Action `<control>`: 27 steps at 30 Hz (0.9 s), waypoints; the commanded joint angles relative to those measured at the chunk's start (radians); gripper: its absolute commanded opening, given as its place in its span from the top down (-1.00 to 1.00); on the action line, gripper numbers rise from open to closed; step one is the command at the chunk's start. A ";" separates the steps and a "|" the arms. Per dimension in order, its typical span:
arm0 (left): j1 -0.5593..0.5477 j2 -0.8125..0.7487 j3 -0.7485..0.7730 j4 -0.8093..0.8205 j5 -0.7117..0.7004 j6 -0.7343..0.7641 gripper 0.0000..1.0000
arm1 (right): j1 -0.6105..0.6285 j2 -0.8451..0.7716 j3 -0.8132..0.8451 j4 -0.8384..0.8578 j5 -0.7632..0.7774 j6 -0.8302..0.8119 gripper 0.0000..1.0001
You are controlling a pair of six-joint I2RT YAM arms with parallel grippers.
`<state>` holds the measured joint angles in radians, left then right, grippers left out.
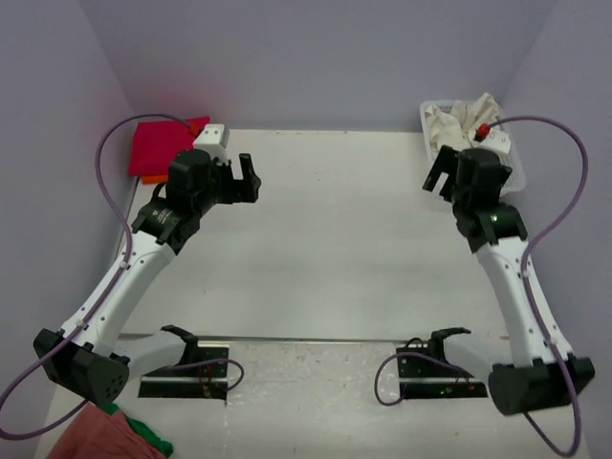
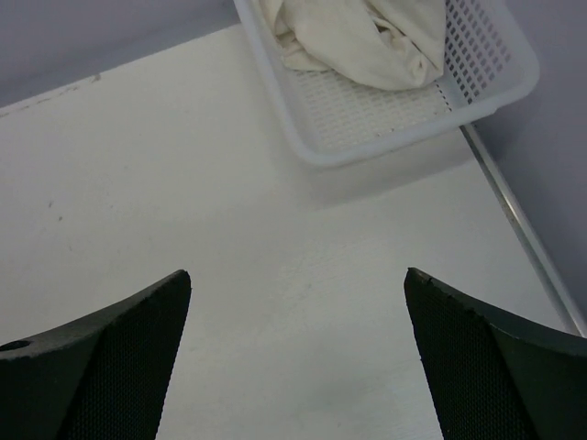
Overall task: Fold and stack the t-shirts
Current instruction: Grab crumpled tshirt from bin with the right arm
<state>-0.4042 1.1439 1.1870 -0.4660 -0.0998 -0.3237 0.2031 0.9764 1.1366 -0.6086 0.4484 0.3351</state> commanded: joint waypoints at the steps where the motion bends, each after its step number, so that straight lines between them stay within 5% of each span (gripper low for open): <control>1: -0.001 -0.026 0.016 0.026 0.061 -0.028 -1.00 | -0.161 0.252 0.168 0.132 -0.107 -0.053 -0.98; 9: -0.001 -0.044 -0.018 0.046 0.218 -0.080 -1.00 | -0.292 0.908 0.736 0.083 -0.131 -0.088 -0.98; 14: -0.001 -0.122 -0.081 0.075 0.209 -0.087 -1.00 | -0.350 1.165 0.969 0.060 -0.161 -0.165 -0.97; 17: -0.001 -0.133 -0.075 0.060 0.192 -0.072 -1.00 | -0.379 1.295 1.043 0.049 -0.185 -0.238 -0.97; 27: -0.002 -0.059 -0.012 0.010 0.226 -0.044 -1.00 | -0.430 1.364 0.992 0.092 -0.203 -0.383 -0.86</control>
<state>-0.4046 1.0698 1.1240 -0.4442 0.0940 -0.3965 -0.2230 2.3375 2.1048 -0.5533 0.2756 0.0299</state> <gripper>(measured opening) 0.998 0.933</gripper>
